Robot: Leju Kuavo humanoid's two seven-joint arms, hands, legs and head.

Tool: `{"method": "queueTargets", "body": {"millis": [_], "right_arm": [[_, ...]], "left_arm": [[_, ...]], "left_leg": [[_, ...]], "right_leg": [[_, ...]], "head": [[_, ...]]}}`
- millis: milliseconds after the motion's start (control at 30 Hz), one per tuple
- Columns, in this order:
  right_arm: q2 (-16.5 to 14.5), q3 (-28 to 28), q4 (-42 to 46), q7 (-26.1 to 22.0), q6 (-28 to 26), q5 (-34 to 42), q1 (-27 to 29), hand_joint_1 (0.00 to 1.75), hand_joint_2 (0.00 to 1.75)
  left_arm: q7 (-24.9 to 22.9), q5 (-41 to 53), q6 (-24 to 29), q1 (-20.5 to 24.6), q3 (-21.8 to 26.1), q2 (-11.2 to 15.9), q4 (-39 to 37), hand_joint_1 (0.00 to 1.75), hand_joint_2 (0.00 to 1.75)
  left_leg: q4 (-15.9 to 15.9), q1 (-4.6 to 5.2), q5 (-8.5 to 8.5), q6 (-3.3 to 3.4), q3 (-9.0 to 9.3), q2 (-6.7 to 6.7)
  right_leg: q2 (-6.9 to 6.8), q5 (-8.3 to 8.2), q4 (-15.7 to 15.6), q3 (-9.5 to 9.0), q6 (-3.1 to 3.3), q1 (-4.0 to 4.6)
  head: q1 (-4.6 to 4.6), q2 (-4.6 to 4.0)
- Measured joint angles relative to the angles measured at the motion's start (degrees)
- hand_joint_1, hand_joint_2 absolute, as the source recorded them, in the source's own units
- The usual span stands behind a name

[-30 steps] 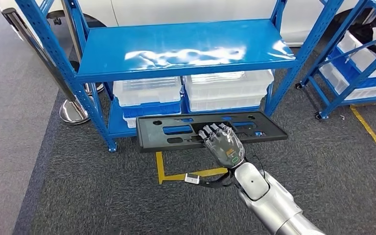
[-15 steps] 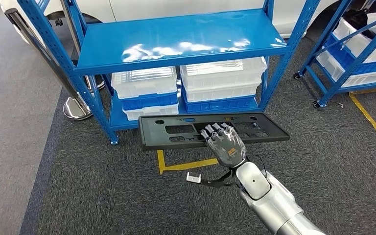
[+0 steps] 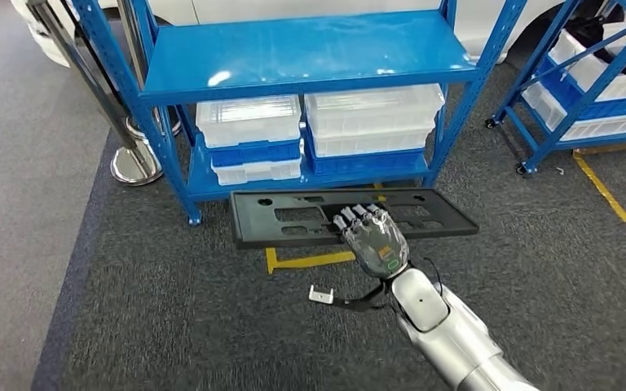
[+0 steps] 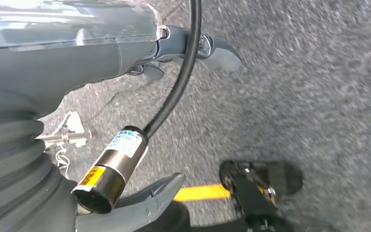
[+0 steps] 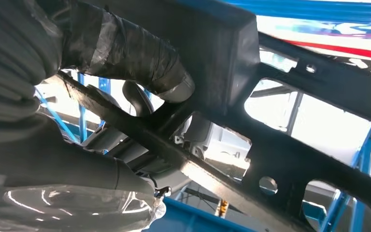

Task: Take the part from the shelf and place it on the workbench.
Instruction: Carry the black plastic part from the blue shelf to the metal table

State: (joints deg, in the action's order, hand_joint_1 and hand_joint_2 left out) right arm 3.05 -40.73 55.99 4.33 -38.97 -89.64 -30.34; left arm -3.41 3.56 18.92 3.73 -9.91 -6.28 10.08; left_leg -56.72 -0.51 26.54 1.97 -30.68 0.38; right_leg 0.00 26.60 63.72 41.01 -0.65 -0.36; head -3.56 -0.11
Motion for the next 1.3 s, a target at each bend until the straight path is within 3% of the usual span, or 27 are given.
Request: {"method": "queueTargets", "body": {"millis": [67, 100, 167, 200, 233, 300, 333, 400, 467, 567, 600, 633, 667, 733, 800, 867, 933, 967, 1000, 1067, 1100, 1133, 1167, 1200, 1233, 1267, 1300], "right_arm": [[0.0, 0.0, 0.0, 0.3, 0.0, 0.0, 0.0, 1.75, 1.75], [0.0, 0.0, 0.0, 0.5, 0.0, 0.0, 0.1, 1.75, 1.75], [0.0, 0.0, 0.1, 1.0, 0.0, 0.0, 0.1, 1.75, 1.75], [0.1, 0.0, 0.2, 1.4, 0.0, 0.0, 0.1, 1.75, 1.75], [0.1, 0.0, 0.5, 1.7, 0.0, 0.0, 0.1, 1.75, 1.75], [0.1, 0.0, 1.3, 2.5, 0.0, 0.0, 0.0, 1.75, 1.75], [0.2, 0.0, 1.9, 3.0, 0.0, 0.0, 0.0, 1.75, 1.75], [0.3, 0.0, 3.1, 4.0, 0.0, 0.0, 0.0, 1.75, 1.75], [0.4, -0.1, 4.2, 4.7, 0.0, 0.0, 0.2, 1.75, 1.75], [0.5, -0.2, 5.4, 5.0, 0.0, -0.1, 0.3, 1.75, 1.75], [0.5, -0.2, 5.7, 5.2, 0.0, -0.1, 0.3, 1.75, 1.75], [0.6, -0.2, 6.0, 5.4, 0.0, -0.1, 0.4, 1.75, 1.75], [0.6, -0.3, 6.4, 5.7, 0.0, -0.1, 0.4, 1.75, 1.75], [0.8, -0.4, 7.5, 6.4, 0.0, -0.2, 0.5, 1.75, 1.75], [1.0, -0.5, 9.0, 7.0, 0.0, -0.2, 0.5, 1.75, 1.75], [1.2, -0.6, 10.1, 7.4, 0.0, -0.2, 0.4, 1.75, 1.75], [1.4, -0.7, 10.7, 7.7, 0.0, -0.2, 0.5, 1.75, 1.75], [1.5, -0.8, 10.9, 7.8, 0.0, -0.2, 0.6, 1.75, 1.75], [1.6, -0.9, 11.0, 7.8, 0.0, -0.2, 0.6, 1.75, 1.75], [1.9, -1.0, 11.2, 8.0, 0.0, -0.2, 0.7, 1.75, 1.75], [2.0, -1.0, 11.2, 8.0, 0.0, -0.2, 0.7, 1.75, 1.75], [2.1, -1.0, 11.3, 8.0, 0.0, -0.2, 0.9, 1.75, 1.75], [2.2, -1.1, 11.3, 7.8, 0.0, -0.2, 1.0, 1.75, 1.75], [2.2, -1.0, 11.3, 7.3, 0.0, -0.2, 1.2, 1.75, 1.75], [2.2, -0.9, 11.4, 6.5, 0.0, -0.1, 1.4, 1.75, 1.75], [2.1, -0.7, 11.5, 5.5, 0.0, 0.0, 1.5, 1.75, 1.75], [2.0, -0.4, 11.5, 4.3, 0.0, 0.1, 1.6, 1.75, 1.75]], "left_arm": [[0.0, 0.0, -0.1, 0.0, 0.0, 0.0, 0.0, 0.00, 1.75], [0.0, 0.0, -0.1, 0.0, 0.0, 0.0, 0.0, 0.00, 1.75], [0.0, 0.0, -0.1, 0.0, 0.0, 0.0, 0.0, 0.00, 1.75], [0.1, 0.0, -0.1, 0.0, 0.0, 0.0, 0.0, 0.00, 1.75], [0.1, 0.0, -0.1, 0.0, 0.0, 0.0, 0.0, 0.00, 1.75], [0.1, 0.0, 0.0, 0.0, 0.0, 0.0, 0.0, 0.00, 1.75], [0.1, 0.0, 0.0, 0.0, 0.0, 0.1, 0.0, 0.00, 1.75], [0.1, 0.0, 0.1, 0.0, 0.0, 0.1, 0.0, 0.00, 1.75], [0.1, 0.0, 0.2, -0.2, 0.1, 0.2, 0.0, 0.00, 1.75], [0.0, 0.1, 0.2, -0.3, 0.1, 0.2, 0.0, 0.00, 1.75], [0.0, 0.1, 0.2, -0.3, 0.1, 0.2, 0.0, 0.00, 1.75], [0.1, 0.1, 0.2, -0.3, 0.1, 0.2, 0.0, 0.00, 1.75], [0.1, 0.1, 0.2, -0.2, 0.1, 0.2, 0.0, 0.00, 1.75], [0.1, 0.1, 0.3, -0.2, 0.2, 0.3, 0.0, 0.00, 1.75], [0.1, 0.2, 0.4, 0.1, 0.3, 0.4, 0.0, 0.00, 1.75], [0.1, 0.2, 0.4, 0.3, 0.3, 0.4, 0.0, 0.00, 1.75], [0.2, 0.2, 0.4, 0.3, 0.3, 0.4, 0.0, 0.00, 1.75], [0.2, 0.2, 0.4, 0.3, 0.4, 0.5, 0.0, 0.00, 1.75], [0.2, 0.3, 0.4, 0.2, 0.4, 0.5, 0.0, 0.00, 1.75], [0.8, 0.6, 0.3, 0.2, 0.4, 0.5, 0.0, 0.00, 1.75], [1.1, 0.8, 0.2, 0.2, 0.4, 0.5, 0.0, 0.00, 1.75], [1.3, 1.0, 0.1, 0.2, 0.4, 0.5, 0.0, 0.00, 1.75], [1.3, 1.2, 0.1, 0.2, 0.4, 0.5, 0.0, 0.00, 1.75], [1.4, 1.2, 0.1, 0.2, 0.4, 0.5, 0.0, 0.00, 1.75], [1.4, 1.2, 0.1, 0.2, 0.4, 0.5, 0.0, 0.00, 1.75], [1.5, 1.2, 0.0, 0.2, 0.4, 0.5, 0.0, 0.00, 1.75], [1.7, 1.2, 0.0, 0.1, 0.4, 0.5, 0.0, 0.00, 1.75]], "left_leg": [[-0.1, 0.03, -1.33, 0.25, -1.69, 0.06], [-0.2, 0.02, -1.90, 0.18, -2.58, 0.09], [-0.8, -0.09, -2.94, -0.10, -4.48, 0.16], [-1.2, -0.16, -3.36, -0.31, -5.37, 0.17], [-1.6, -0.20, -3.73, -0.58, -6.16, 0.16], [-2.2, -0.13, -4.46, -1.27, -7.21, 0.15], [-2.2, -0.08, -4.98, -1.64, -7.50, 0.15], [-2.0, -0.12, -5.91, -2.42, -7.88, 0.09], [-3.4, -0.31, -3.76, -3.04, -8.76, 0.00], [-12.7, -0.43, 4.65, -3.56, -11.18, -0.04], [-16.1, -0.43, 6.07, -3.64, -11.58, -0.04], [-18.2, -0.43, 6.00, -3.66, -11.32, -0.04], [-18.6, -0.42, 4.78, -3.59, -10.21, -0.04], [-13.8, -0.35, 2.09, -3.09, -5.19, -0.08], [-5.5, -0.05, 2.93, -2.48, 0.88, -0.15], [-1.1, 0.34, 4.20, -2.01, 3.21, -0.22], [-0.5, 0.24, 3.03, -1.28, 2.52, -0.08], [-0.2, 0.09, 2.23, -0.76, 1.98, 0.06], [0.0, -0.06, 1.40, -0.28, 1.28, 0.21], [0.0, -0.09, 0.01, 0.30, -0.52, 0.31], [0.0, -0.08, -0.63, 0.33, -1.45, 0.30], [-0.1, -0.07, -1.28, 0.27, -2.38, 0.30], [-0.2, -0.08, -1.91, 0.16, -3.29, 0.30], [-0.4, -0.08, -2.49, 0.01, -4.18, 0.31], [-0.6, -0.06, -3.00, -0.18, -4.94, 0.45], [-0.9, 0.07, -3.38, -0.37, -5.52, 0.59], [-1.3, 0.21, -3.68, -0.62, -5.91, 0.78]], "right_leg": [[0.03, 5.38, 7.1, 1.42, -0.47, -0.23], [0.02, 6.23, 10.0, 1.61, -0.68, -0.38], [0.01, 4.26, 11.3, -0.27, -1.03, -0.77], [0.01, 2.63, 9.1, -2.56, -1.14, -0.97], [0.03, 2.11, 5.4, -5.41, -1.19, -1.14], [0.16, 3.28, -1.9, -10.36, -0.92, -1.00], [0.23, 4.10, -4.0, -11.43, -0.66, -0.79], [0.22, 3.52, -4.7, -11.19, 0.15, -0.62], [0.01, 2.26, -5.0, -10.17, 1.23, -0.76], [-0.16, 0.16, -5.0, -7.75, 2.19, -0.57], [-0.18, -0.55, -4.9, -6.78, 2.24, -0.44], [-0.21, -1.23, -4.8, -5.81, 2.25, -0.33], [-0.22, -1.89, -4.6, -4.79, 2.21, -0.24], [-0.19, -3.07, -4.1, -2.95, 1.99, -0.17], [-0.19, -4.14, -3.7, -1.73, 1.50, -0.08], [-0.30, -5.39, -4.0, -1.37, 0.86, -0.14], [-0.26, -6.07, -4.5, -1.12, 0.19, -0.19], [-0.18, -4.88, -3.9, -0.74, -0.11, -0.21], [-0.10, -2.53, -2.2, -0.10, -0.37, -0.26], [-0.06, 3.38, 4.4, 1.53, -0.77, -0.47], [-0.06, 4.91, 8.1, 2.21, -0.94, -0.53], [-0.06, 4.77, 10.9, 2.40, -1.07, -0.54], [-0.06, 3.34, 12.3, 1.94, -1.13, -0.55], [-0.06, 1.35, 11.9, 0.59, -1.09, -0.56], [-0.44, -0.06, 9.3, -1.98, -0.96, -0.53], [-1.20, -0.05, 5.2, -5.22, -0.78, -0.36], [-1.90, 1.06, 0.8, -8.38, -0.45, -0.17]], "head": [[-0.04, 0.00], [-0.04, 0.00], [-0.03, 0.00], [-0.03, 0.00], [-0.03, 0.00], [0.00, 0.00], [0.01, 0.00], [0.02, 0.00], [0.03, 0.00], [0.04, 0.00], [0.04, 0.00], [0.04, 0.00], [0.04, 0.00], [0.05, 0.00], [0.04, 0.00], [0.03, 0.00], [0.00, 0.00], [-0.03, 0.00], [-0.07, 0.00], [-0.10, 0.00], [-0.09, 0.00], [-0.09, 0.00], [-0.09, 0.00], [-0.09, 0.00], [-0.09, 0.00], [-0.12, 0.00], [-0.10, 0.00]]}}
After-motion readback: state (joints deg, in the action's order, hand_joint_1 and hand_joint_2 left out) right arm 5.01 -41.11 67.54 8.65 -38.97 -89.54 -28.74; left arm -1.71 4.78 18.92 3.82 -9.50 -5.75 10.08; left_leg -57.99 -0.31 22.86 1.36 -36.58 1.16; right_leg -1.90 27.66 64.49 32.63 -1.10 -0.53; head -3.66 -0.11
